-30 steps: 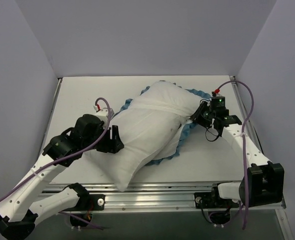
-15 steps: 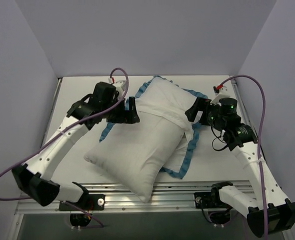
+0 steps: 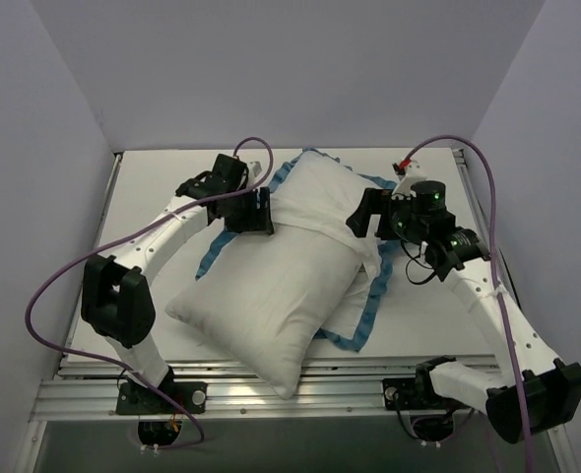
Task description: Remove the pillowcase from the pillow
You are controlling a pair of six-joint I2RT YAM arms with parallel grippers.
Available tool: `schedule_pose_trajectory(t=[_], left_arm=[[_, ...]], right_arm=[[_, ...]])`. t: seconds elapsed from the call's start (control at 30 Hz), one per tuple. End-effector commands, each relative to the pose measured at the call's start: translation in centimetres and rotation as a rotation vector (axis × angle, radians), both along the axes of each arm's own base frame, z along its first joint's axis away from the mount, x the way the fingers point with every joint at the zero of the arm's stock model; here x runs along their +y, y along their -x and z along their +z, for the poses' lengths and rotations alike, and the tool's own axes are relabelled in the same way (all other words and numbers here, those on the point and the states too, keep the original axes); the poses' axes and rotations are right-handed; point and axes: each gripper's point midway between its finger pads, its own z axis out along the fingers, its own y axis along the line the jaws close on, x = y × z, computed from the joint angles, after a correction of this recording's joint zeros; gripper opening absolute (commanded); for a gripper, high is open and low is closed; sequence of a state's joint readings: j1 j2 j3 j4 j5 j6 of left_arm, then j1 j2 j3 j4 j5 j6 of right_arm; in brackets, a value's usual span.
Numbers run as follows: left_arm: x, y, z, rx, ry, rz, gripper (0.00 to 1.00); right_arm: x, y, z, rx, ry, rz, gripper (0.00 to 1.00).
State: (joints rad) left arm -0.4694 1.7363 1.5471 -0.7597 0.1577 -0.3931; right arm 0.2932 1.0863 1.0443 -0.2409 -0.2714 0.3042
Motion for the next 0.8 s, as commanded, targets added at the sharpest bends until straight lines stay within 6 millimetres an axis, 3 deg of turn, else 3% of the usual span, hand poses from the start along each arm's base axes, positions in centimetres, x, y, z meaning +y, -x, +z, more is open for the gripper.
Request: schedule_pose_trajectory(t=[0.0, 0.03, 0.07, 0.13, 0.2, 0.27, 0.3, 0.4, 0.5, 0.63, 0.67, 0.77], left_arm=[[-1.6, 0.9, 0.2, -0.025, 0.093, -0.075, 0.67], [-2.0, 1.0, 0.7, -0.053, 0.116, -0.088, 0.55], [-1.8, 1.3, 0.2, -0.045, 0.115, -0.088, 0.32], [-1.7, 1.5, 0.7, -0.071, 0.116, -0.105, 0.14], [-1.7, 1.7, 0.9, -0.083, 0.112, -0.118, 0.03], [-1.8, 1.9, 1.6, -0.109, 0.114, -0.134, 0.02], [-2.0, 2.0, 1.9, -0.123, 0.116, -0.143, 0.02], [-2.3, 2.4, 2.9, -0.173, 0.103, -0.171, 0.02], [-2.1, 2.5, 3.7, -0.211, 0.094, -0.173, 0.02], [-1.7, 2.5, 4.4, -0.235, 0.089, -0.159, 0.02], [-1.7, 2.5, 4.4, -0.236, 0.087, -0.157, 0.02], [-1.7, 2.5, 4.9, -0.242, 0.089, -0.160, 0.02]], right_arm=[[2.2, -1.9, 2.1, -0.071, -0.006, 0.071, 0.88], [3.5, -2.6, 2.3, -0.075, 0.010, 0.104, 0.88], [4.3, -2.9, 2.5, -0.081, 0.021, 0.120, 0.88], [5.9, -4.2, 2.9, -0.108, 0.083, 0.152, 0.88], [8.4, -4.3, 2.7, -0.121, 0.123, 0.219, 0.89], [10.1, -5.6, 2.0, -0.122, 0.174, 0.270, 0.89], [10.6, -6.2, 0.4, -0.086, 0.202, 0.289, 0.89], [12.7, -7.1, 0.8, -0.127, 0.233, 0.366, 0.90], [14.2, -8.2, -0.7, -0.118, 0.252, 0.408, 0.91], [15.2, -8.7, -4.8, -0.050, 0.287, 0.463, 0.89], [15.2, -8.7, -5.5, -0.037, 0.290, 0.468, 0.86], [14.4, -9.6, -7.3, -0.017, 0.331, 0.412, 0.62]])
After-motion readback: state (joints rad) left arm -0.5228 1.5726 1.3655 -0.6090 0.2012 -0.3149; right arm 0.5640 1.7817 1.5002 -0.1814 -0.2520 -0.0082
